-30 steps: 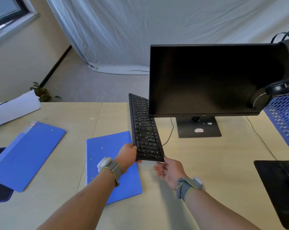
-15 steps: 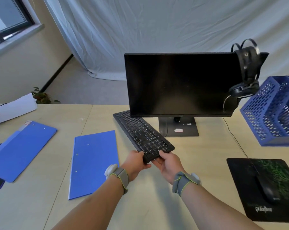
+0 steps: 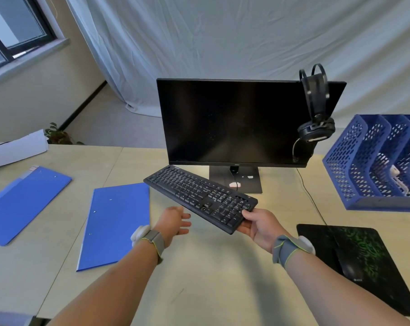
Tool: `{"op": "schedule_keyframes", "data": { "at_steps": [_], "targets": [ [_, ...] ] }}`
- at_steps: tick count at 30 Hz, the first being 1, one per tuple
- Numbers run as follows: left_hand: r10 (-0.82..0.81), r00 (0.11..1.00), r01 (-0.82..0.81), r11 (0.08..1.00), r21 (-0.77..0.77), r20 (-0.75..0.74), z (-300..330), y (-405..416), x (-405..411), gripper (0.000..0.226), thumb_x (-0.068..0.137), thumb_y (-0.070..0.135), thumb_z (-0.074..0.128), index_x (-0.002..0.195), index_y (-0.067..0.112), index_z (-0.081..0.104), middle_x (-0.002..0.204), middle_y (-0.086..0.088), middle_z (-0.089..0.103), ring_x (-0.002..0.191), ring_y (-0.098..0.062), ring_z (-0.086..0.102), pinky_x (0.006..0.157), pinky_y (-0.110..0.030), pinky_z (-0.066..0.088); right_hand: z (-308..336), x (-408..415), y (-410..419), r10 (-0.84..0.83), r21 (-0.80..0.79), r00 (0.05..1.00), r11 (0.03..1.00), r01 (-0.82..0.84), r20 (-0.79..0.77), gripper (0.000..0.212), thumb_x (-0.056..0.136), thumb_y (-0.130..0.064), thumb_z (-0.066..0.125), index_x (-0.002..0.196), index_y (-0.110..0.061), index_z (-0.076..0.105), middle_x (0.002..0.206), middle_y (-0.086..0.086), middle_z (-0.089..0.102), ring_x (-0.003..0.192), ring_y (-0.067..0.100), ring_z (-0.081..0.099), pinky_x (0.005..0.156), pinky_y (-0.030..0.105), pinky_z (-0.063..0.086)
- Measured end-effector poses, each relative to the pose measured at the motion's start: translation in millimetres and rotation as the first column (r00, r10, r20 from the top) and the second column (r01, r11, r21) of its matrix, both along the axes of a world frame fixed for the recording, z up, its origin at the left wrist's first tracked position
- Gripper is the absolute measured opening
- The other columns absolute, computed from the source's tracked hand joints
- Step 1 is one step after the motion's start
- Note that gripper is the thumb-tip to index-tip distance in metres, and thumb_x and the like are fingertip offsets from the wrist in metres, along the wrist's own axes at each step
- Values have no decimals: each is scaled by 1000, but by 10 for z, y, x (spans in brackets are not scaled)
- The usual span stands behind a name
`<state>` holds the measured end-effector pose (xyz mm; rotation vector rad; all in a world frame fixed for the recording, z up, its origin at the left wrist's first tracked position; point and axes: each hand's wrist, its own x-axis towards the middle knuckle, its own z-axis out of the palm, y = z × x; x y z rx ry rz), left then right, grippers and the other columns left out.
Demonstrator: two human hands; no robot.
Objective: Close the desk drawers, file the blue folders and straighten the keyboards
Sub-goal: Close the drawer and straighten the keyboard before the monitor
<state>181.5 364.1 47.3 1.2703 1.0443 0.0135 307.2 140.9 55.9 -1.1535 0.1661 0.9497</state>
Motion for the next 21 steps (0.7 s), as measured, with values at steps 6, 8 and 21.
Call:
{"op": "schedule_keyframes", "data": {
  "at_steps": [6, 8, 21],
  "targets": [
    [130, 990, -128, 991, -43, 46, -95, 163, -79, 34, 106, 28, 46, 130, 4, 52, 116, -14, 66, 98, -31, 67, 81, -47, 58, 71, 201, -420, 101, -23, 993, 995, -100, 53, 27, 99, 3, 44, 120, 11, 60, 112, 24, 69, 94, 36, 70, 73, 41, 62],
    [170, 983, -164, 983, -78, 74, -128, 172, -101, 33, 106, 24, 46, 130, 1, 53, 118, -17, 66, 102, -32, 67, 80, -47, 58, 98, 244, -524, 130, -30, 990, 991, -128, 58, 26, 99, 3, 44, 119, 10, 60, 113, 26, 68, 96, 37, 70, 73, 41, 62],
    [276, 955, -237, 931, -277, 111, -231, -186, -252, 16, 105, 6, 46, 111, 3, 61, 106, -16, 69, 112, -35, 65, 91, -48, 52, 77, 472, -1029, 216, -134, 970, 970, -201, 108, 26, 100, 4, 44, 121, 5, 59, 106, 22, 70, 93, 32, 70, 72, 40, 62]
  ]
}}
